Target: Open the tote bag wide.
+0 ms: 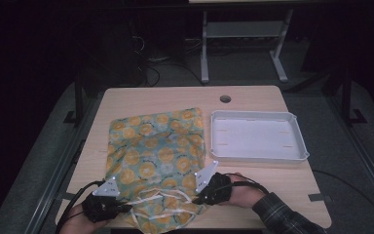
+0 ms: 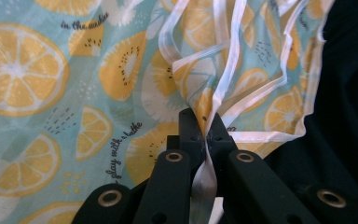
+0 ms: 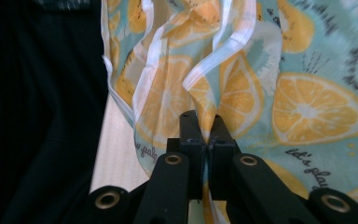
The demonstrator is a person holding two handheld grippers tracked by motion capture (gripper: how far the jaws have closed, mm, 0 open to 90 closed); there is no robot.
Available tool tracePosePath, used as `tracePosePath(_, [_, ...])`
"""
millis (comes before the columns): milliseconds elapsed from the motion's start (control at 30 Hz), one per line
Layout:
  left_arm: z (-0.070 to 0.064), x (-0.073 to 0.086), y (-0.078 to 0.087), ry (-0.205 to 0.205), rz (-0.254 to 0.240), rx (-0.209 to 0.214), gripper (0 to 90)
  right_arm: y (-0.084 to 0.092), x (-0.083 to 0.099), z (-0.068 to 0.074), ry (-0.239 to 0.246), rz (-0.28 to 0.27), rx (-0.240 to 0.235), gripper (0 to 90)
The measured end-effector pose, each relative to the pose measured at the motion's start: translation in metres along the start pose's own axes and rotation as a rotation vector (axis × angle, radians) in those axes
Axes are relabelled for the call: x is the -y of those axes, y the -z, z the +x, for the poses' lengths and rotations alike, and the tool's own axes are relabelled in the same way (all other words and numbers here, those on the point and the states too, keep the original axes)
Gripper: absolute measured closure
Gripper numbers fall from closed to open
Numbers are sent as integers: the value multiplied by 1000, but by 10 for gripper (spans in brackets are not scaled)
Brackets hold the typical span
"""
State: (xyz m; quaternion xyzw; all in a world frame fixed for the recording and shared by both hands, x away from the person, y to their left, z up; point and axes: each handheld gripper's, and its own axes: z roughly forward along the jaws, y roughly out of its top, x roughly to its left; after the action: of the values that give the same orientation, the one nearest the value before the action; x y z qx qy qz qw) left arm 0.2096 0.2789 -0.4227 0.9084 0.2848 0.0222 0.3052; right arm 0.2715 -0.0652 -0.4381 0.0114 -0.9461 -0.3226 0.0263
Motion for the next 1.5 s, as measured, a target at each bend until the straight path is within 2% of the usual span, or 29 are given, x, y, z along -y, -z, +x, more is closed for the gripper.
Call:
tracePosePath(67, [-2,-1,6,-1,-24,5,887,5,-1,1,11,-15,11,874])
tracePosePath(267, [0,-10,23,-18,-93,-4,888,21,-4,0,2,-66,51,874])
tracePosePath(367, [3,-15,30,-36,-110,-20,888,29,-7,-4,6,-89,75,874])
tracePosePath(400, [3,-17,32,-24,-126,-22,888,31,-8,-5,9,-96,85,874])
tracePosePath(667, [13,-35,51,-48,-195,-54,887,46,-20,-17,19,-138,138,875])
tracePosePath(967, [27,-58,68,-71,-267,-86,888,64,-31,-33,11,-176,203,874])
tracePosePath(1100, [37,-66,72,-56,-304,-93,887,72,-35,-42,6,-195,228,873])
tracePosePath(1233, [47,-74,74,-48,-321,-103,887,80,-38,-53,-21,-214,258,872])
tracePosePath(1267, [50,-76,73,-43,-327,-107,887,82,-39,-56,-41,-224,256,872])
tracePosePath(1300, [53,-79,74,-44,-326,-108,887,83,-39,-58,-50,-218,266,872])
tracePosePath(1333, [55,-81,73,-42,-330,-107,888,84,-40,-62,-35,-218,278,872])
tracePosePath(1367, [58,-84,73,-42,-330,-110,887,85,-41,-64,-57,-220,279,872])
tracePosePath(1400, [60,-86,74,-37,-331,-113,888,86,-42,-68,-48,-224,293,872])
tracePosePath(1433, [63,-89,73,-29,-337,-114,888,87,-43,-70,-69,-227,295,872])
tracePosePath(1500, [70,-93,74,-20,-338,-122,888,89,-46,-76,-70,-225,316,872])
